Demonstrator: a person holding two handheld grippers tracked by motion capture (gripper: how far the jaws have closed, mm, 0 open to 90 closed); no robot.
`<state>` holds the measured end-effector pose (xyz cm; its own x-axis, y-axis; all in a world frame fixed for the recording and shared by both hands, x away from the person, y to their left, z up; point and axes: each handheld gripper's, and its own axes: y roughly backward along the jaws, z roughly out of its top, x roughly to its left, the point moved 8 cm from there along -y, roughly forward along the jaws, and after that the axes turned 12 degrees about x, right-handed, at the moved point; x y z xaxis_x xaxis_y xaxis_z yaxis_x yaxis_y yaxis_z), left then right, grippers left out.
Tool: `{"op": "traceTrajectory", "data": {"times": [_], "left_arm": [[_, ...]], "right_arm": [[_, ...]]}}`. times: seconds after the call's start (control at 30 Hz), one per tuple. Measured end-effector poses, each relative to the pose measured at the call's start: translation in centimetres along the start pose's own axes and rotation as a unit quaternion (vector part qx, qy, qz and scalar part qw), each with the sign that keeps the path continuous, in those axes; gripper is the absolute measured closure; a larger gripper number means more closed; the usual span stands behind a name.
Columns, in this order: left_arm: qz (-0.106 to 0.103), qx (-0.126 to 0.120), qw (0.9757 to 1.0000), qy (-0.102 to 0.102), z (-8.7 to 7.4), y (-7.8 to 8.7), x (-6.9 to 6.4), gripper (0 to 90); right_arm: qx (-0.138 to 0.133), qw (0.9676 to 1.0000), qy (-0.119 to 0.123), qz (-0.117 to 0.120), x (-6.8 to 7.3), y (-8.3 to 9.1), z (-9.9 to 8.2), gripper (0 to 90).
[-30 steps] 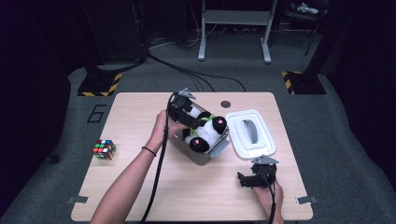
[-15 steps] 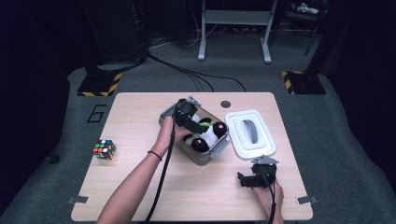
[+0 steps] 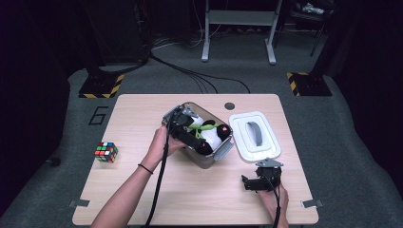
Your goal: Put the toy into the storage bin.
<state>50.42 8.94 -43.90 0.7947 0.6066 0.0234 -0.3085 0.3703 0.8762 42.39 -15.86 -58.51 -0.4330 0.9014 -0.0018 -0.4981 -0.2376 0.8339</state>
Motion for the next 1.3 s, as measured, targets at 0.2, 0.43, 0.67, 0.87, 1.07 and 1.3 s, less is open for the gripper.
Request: {"op": "traceTrajectory", "data": {"times": [0.2,0.43,0.67,0.87,1.07,1.3], "left_arm": [[0.026,0.041,0.9988,-0.008,-0.9,-2.6,-0.3,0.8],[-0.018,0.006,0.9997,0.013,-0.4,-1.2,0.5,3.6],[0.011,-0.016,0.9976,0.066,0.3,-0.4,4.3,4.9],[0.017,0.047,0.9965,0.066,-0.2,-3.0,5.0,4.8],[0.032,0.074,0.9946,0.066,-0.5,-4.3,5.0,4.6],[-0.009,0.019,0.9959,0.088,-0.7,-2.9,5.6,5.3]], "right_arm": [[0.000,1.0000,0.000,0.000,0.0,0.0,0.0,0.0],[0.000,1.0000,0.000,0.000,0.0,0.0,0.0,0.0],[0.000,1.0000,0.000,0.000,0.0,0.0,0.0,0.0],[0.000,1.0000,0.000,0.000,0.0,0.0,0.0,0.0],[0.000,1.0000,0.000,0.000,0.0,0.0,0.0,0.0],[0.000,1.0000,0.001,0.001,0.0,0.0,0.0,0.0]]}}
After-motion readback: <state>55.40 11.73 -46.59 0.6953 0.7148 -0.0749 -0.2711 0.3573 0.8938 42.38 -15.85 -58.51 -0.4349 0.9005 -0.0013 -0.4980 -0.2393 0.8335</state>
